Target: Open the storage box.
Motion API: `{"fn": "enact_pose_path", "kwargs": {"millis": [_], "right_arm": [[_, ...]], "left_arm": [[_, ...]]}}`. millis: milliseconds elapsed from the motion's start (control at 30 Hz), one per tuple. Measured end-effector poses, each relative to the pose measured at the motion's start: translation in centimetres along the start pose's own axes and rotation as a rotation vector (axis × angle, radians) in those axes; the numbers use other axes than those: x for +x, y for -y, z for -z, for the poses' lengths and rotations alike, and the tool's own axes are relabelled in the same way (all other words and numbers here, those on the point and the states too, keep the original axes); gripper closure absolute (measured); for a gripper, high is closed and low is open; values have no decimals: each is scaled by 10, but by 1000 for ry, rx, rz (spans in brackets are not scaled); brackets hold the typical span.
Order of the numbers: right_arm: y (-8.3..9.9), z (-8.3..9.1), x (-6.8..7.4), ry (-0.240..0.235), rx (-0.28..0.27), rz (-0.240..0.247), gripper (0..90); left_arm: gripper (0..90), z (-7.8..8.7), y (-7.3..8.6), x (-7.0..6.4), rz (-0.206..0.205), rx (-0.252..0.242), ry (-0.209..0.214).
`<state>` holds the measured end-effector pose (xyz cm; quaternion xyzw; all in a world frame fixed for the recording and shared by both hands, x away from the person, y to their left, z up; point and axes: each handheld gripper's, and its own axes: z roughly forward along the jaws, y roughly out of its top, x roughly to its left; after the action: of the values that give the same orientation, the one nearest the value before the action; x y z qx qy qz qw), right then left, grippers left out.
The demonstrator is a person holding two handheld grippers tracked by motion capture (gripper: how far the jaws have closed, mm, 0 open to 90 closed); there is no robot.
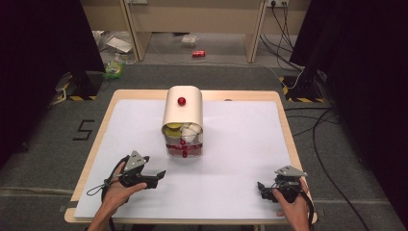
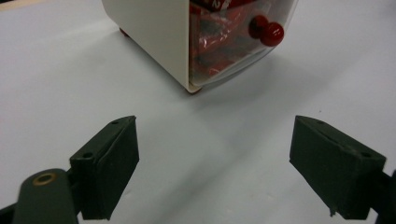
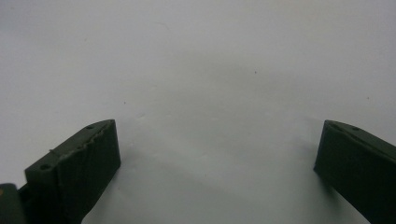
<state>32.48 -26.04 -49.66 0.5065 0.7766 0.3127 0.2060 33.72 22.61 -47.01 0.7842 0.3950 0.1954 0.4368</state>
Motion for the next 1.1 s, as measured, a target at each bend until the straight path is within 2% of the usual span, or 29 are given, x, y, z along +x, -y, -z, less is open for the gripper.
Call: {"fn": "enact_pose_path", "kwargs": {"millis": [167, 367, 600, 800, 1100], "right_arm": [[0, 0, 0, -1, 1, 0, 3], [0, 0, 0, 0, 0, 0, 3], [0, 0, 0, 0, 1, -2, 3], [0, 0, 0, -1, 1, -3, 3], [0, 0, 0, -1, 1, -2, 3]], "left_arm": [[153, 8, -8, -4, 2, -33, 11], [153, 15, -17, -10, -15, -64, 21], [162, 20, -27, -13, 5, -110, 48], [164, 26, -41, -19, -17, -147, 63], [170, 28, -53, -28, -48, -171, 83]]}}
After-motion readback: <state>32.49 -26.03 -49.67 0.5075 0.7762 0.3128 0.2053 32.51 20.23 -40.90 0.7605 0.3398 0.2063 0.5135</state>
